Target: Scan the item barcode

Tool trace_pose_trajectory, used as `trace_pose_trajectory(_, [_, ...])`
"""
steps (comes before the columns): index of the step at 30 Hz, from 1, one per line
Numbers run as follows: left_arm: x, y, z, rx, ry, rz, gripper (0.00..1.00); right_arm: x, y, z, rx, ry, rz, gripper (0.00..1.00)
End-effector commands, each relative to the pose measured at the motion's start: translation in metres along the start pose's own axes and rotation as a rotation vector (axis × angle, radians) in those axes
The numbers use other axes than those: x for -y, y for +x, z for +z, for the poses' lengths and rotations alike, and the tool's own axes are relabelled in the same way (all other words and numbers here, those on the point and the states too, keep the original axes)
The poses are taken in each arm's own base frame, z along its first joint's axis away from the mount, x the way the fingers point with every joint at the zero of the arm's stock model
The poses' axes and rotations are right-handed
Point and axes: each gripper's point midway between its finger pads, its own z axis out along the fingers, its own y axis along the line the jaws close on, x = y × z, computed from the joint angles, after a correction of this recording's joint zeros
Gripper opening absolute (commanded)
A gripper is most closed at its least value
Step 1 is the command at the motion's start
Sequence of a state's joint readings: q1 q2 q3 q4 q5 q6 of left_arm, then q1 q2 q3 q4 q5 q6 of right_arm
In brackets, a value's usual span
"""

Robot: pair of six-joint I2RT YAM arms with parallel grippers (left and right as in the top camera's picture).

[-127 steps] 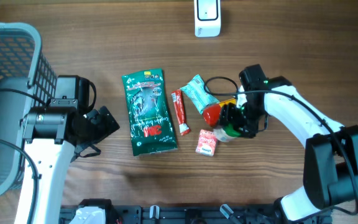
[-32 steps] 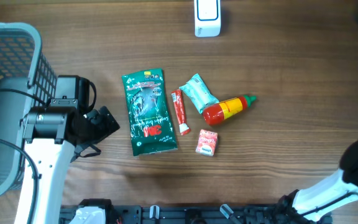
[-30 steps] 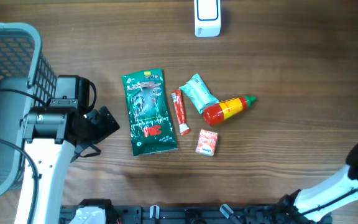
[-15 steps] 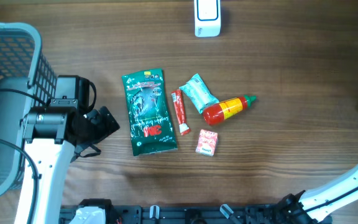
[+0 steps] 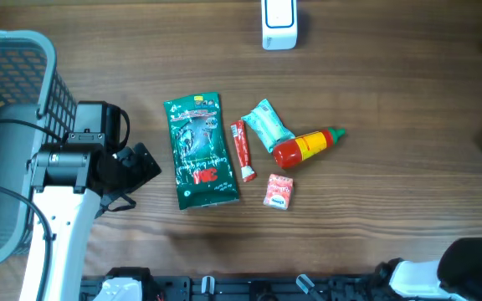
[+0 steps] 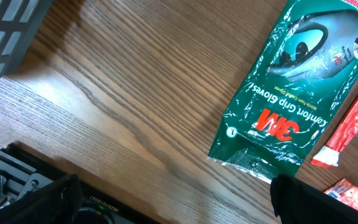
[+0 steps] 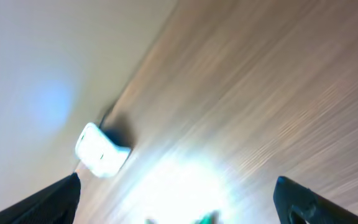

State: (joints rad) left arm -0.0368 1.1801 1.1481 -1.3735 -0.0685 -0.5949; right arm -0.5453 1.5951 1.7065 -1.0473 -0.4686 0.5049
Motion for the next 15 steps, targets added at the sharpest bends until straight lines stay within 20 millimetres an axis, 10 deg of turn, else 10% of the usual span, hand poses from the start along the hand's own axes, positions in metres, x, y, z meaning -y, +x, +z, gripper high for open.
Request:
trace_pose_trajectory(1, [-0.001, 0.001, 0.001, -0.006, 0.0, 0.009, 1.0, -0.02, 0.083, 0.041, -0.28, 0.036, 0.063, 1.0])
trace_pose_trajectory(6, [-0.001, 0.001, 0.001, -0.006, 0.0, 0.009, 1.0, -0.024, 0.204, 0.104, -0.523, 0.179, -0.012, 1.0])
trace_pose_trajectory(15, [-0.001, 0.001, 0.001, -0.006, 0.0, 0.009, 1.0, 0.049, 0.283, 0.202, -0.595, 0.428, 0.117, 0.9])
